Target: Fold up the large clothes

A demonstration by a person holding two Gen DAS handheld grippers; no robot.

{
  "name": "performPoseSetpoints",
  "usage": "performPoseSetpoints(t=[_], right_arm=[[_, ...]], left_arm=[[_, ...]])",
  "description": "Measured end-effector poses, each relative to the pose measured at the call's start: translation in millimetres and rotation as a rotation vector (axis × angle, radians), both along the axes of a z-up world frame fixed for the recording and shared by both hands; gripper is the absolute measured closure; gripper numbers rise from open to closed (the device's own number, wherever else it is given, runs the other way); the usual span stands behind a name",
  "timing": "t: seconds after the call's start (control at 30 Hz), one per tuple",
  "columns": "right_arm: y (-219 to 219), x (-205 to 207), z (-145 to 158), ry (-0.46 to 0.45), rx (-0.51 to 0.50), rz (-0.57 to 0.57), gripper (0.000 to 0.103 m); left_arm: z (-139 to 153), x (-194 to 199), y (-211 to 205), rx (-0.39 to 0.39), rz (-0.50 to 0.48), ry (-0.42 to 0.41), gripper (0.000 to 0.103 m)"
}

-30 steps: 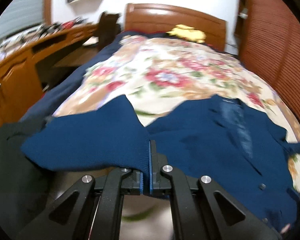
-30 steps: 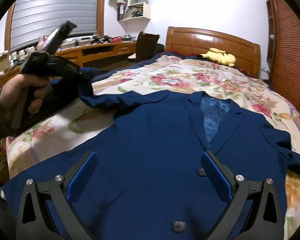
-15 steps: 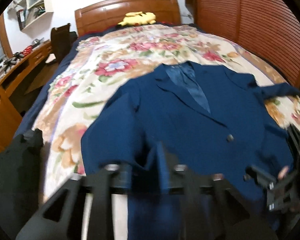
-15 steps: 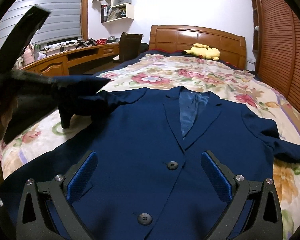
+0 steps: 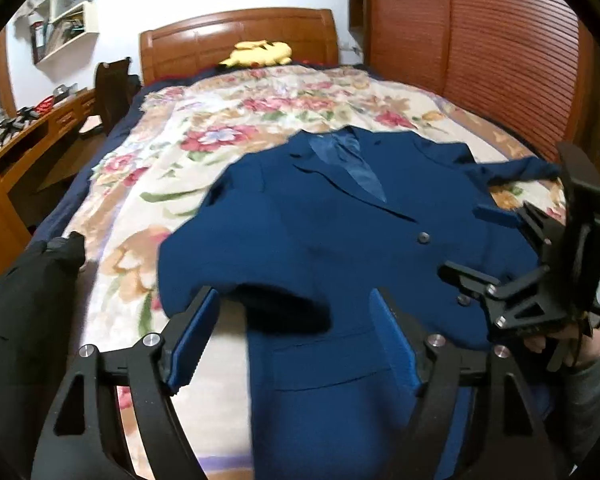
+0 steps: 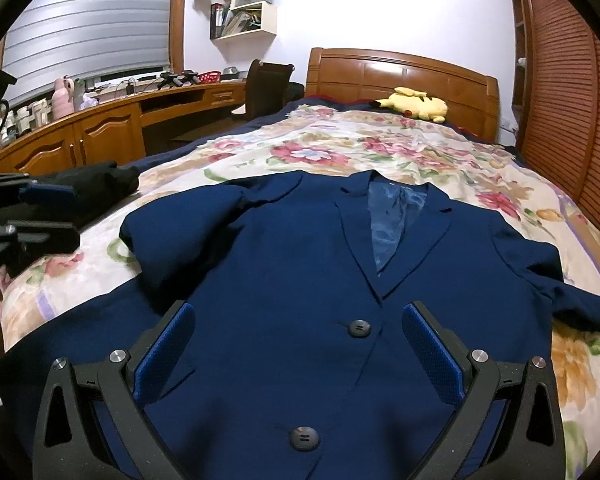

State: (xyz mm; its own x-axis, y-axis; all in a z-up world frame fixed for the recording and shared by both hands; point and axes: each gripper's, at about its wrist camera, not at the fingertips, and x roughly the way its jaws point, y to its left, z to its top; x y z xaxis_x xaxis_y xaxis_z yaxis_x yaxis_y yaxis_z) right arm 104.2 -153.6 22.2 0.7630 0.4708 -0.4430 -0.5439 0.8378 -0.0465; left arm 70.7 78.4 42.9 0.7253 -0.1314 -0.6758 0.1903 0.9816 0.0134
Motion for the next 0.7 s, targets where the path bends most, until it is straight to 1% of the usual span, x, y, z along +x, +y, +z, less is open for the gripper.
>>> performPoseSetpoints(t=[0.13,0.23,0.37,0.47,0.6,0.7], right_arm=[[5.9,-4.1,-0.2,-0.004,-0.011,0.029,0.0],[10.4,-7.6,-0.4,-0.013,-0.024,0.045,0.0],[12.9,-7.6,-0.6,-0.016,-0.032,0.056,0.0],[14.1,-6.9,-1.2,-0.015,-0.037,0.06,0.0],[15.8,-5.2,-2.2,-0.011,-0.041,0.066,0.0],[18.0,-4.6,-2.2,-0.011,-0.044,0.069,0.0]], left_arm=[[-5.4,6.6,22.1,-0.023,0.061,-0.019,0.025],[-14.5,18.6,42.6,-0.025,0.119,-0.026,0.025],[-29.3,42.4,71.8,-0.063,0.193,-0.003,0.025],[-41.6,61.5,88.3,-0.073,0.229,0.027,0.025],[-60.3,83.0,99.0,-0.07,0.257,0.077,0.025],[-75.1,95.9,103.7,-0.089,0.27,0.118,0.025]])
